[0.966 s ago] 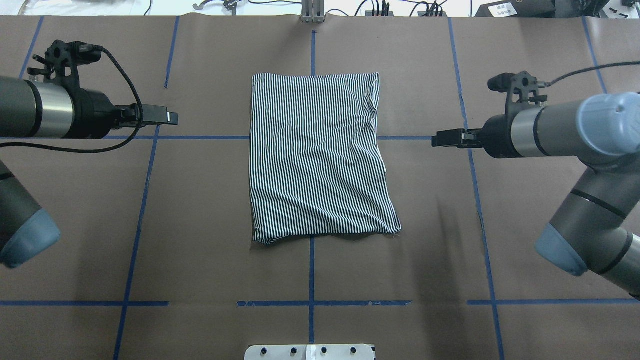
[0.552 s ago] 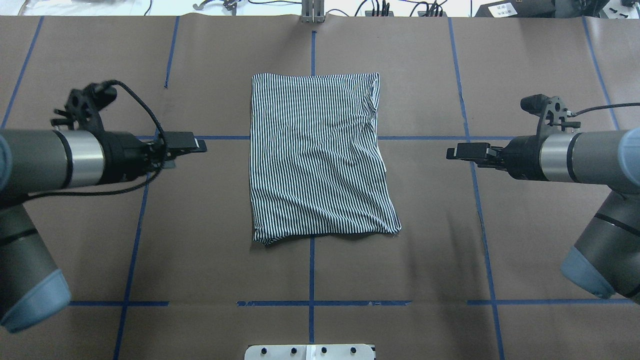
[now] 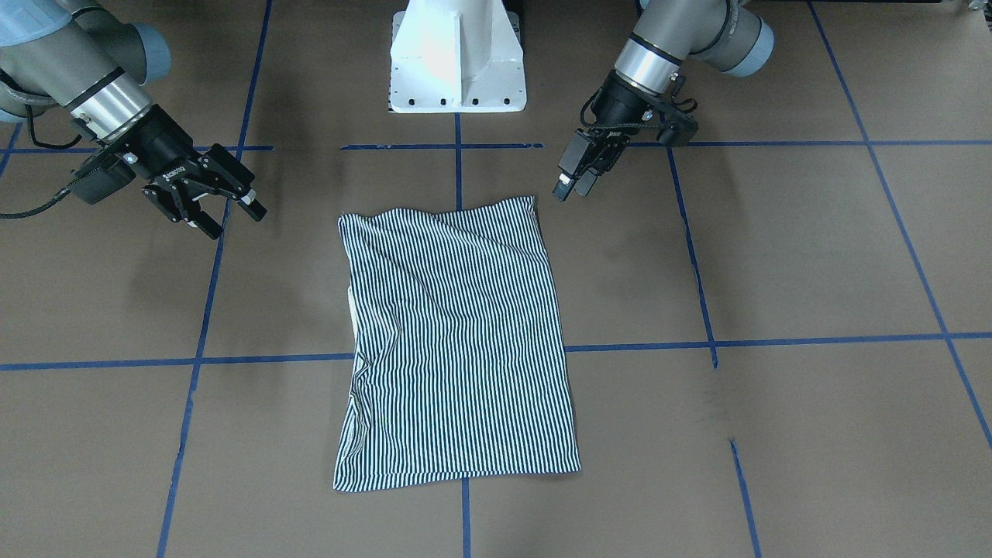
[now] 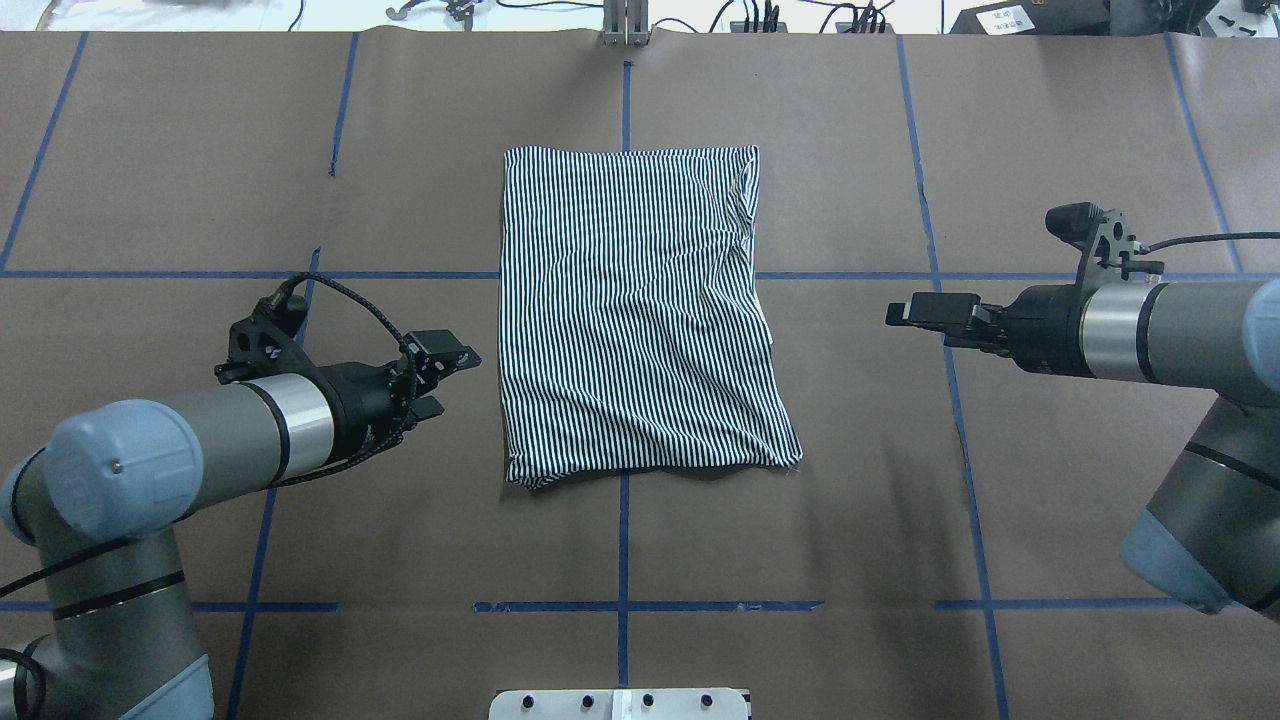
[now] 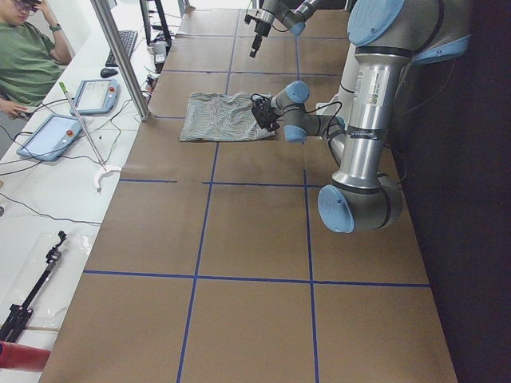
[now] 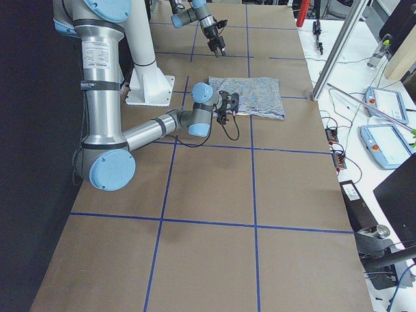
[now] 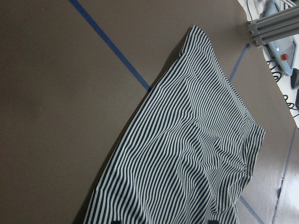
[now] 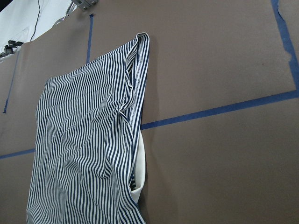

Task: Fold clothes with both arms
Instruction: 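Move the left gripper toward the shirt's near edge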

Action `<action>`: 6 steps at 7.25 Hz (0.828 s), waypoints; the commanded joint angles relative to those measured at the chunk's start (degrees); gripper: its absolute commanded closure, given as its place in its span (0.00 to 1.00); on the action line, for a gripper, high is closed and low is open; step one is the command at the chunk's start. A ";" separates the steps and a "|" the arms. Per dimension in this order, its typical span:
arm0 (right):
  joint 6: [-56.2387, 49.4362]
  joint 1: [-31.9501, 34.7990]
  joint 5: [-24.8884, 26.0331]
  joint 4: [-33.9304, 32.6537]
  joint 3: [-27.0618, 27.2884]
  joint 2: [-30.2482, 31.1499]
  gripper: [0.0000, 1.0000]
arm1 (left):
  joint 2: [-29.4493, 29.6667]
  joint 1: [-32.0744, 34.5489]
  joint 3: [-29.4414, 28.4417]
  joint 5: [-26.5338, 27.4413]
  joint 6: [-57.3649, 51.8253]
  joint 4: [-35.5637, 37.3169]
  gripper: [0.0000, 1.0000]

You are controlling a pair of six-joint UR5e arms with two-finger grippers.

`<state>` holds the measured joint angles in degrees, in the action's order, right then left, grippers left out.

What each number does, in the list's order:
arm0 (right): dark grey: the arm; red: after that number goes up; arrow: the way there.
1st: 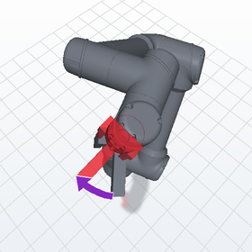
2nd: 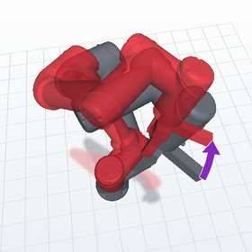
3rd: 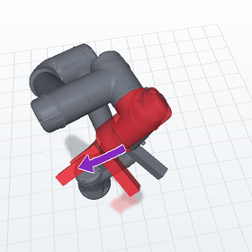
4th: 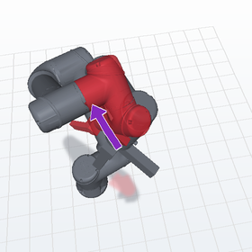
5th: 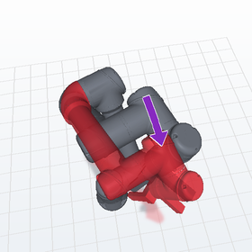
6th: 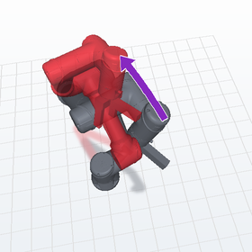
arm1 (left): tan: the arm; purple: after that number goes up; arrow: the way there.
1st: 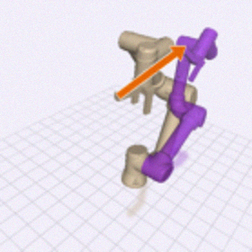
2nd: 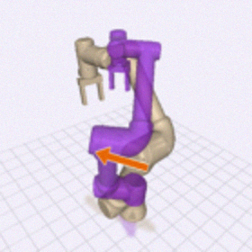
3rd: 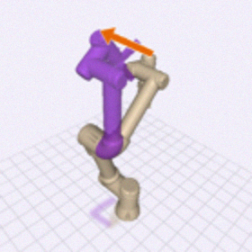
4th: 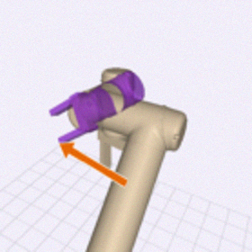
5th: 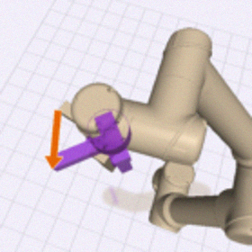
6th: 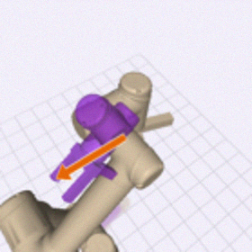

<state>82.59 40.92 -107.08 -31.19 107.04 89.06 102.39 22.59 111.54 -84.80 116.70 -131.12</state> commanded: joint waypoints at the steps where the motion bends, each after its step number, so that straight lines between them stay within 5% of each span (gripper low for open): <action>1: 0.03 -0.05 0.12 -0.01 0.01 -0.37 0.00 | 2.10 -2.98 -3.16 0.16 -0.33 -0.02 0.31; 3: 0.03 -0.32 0.12 -0.01 -0.08 -0.46 0.00 | 6.40 -3.16 -8.59 2.07 -0.15 -0.36 0.37; 6: 0.03 -0.58 0.29 -0.01 -0.08 -0.46 0.00 | 6.59 -3.95 -9.32 2.44 -0.24 -0.28 0.37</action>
<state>82.62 40.50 -106.92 -31.20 106.97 88.60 109.04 19.05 102.46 -82.57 116.49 -131.45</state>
